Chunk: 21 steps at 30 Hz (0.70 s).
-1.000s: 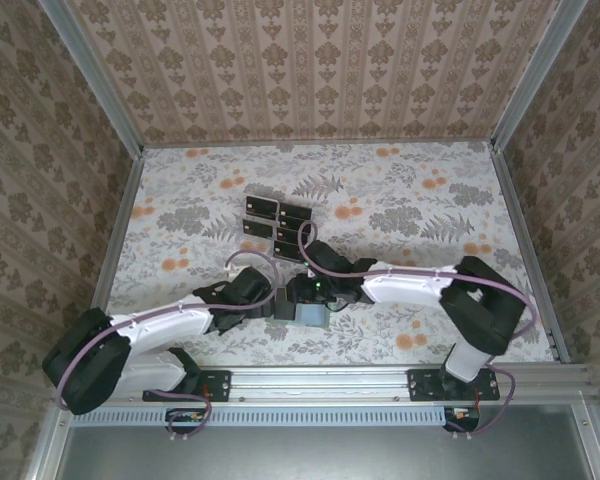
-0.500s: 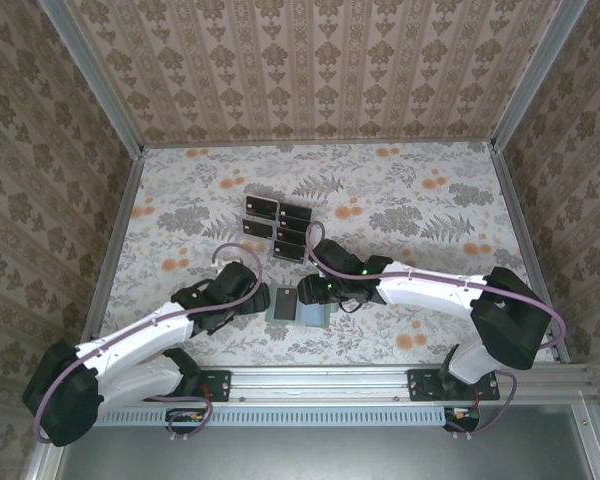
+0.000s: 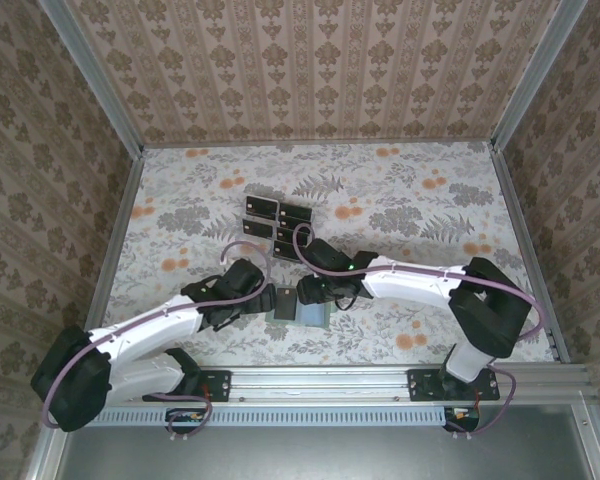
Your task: Put the credit cards into the card holder
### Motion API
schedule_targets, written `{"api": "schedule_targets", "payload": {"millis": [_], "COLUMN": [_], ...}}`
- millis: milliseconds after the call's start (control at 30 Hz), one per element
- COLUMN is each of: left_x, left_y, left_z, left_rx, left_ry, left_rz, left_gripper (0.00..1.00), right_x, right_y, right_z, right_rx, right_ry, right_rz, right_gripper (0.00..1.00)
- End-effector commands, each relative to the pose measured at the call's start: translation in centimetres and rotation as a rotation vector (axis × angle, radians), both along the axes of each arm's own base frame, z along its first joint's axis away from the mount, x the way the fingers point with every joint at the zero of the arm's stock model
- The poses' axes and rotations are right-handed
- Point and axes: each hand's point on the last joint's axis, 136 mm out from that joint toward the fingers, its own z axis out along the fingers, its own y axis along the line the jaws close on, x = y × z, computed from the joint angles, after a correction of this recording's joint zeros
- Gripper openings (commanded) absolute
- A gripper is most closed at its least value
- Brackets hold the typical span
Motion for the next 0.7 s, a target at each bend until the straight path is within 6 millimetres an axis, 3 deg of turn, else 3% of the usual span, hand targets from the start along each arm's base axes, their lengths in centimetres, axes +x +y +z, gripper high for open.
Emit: {"api": "schedule_targets", "payload": {"millis": [0, 267, 667], "left_x": [0.7, 0.6, -0.4], "left_y": [-1.4, -2.2, -4.4], "left_z": [1.3, 1.2, 0.8], "left_rx": [-0.026, -0.038, -0.073], "left_ry": [-0.033, -0.039, -0.093], "left_rz": [-0.035, -0.056, -0.127], "left_gripper": [1.00, 1.00, 1.00], "right_x": [0.1, -0.7, -1.2], "right_y": [-1.8, -1.7, -0.6], "right_z": [-1.2, -4.5, -5.0], "right_rx": [-0.111, -0.122, 0.024], "right_ry": [0.002, 0.074, 0.137], "right_rz": [-0.008, -0.017, -0.074], "right_gripper": [0.49, 0.49, 0.49]}}
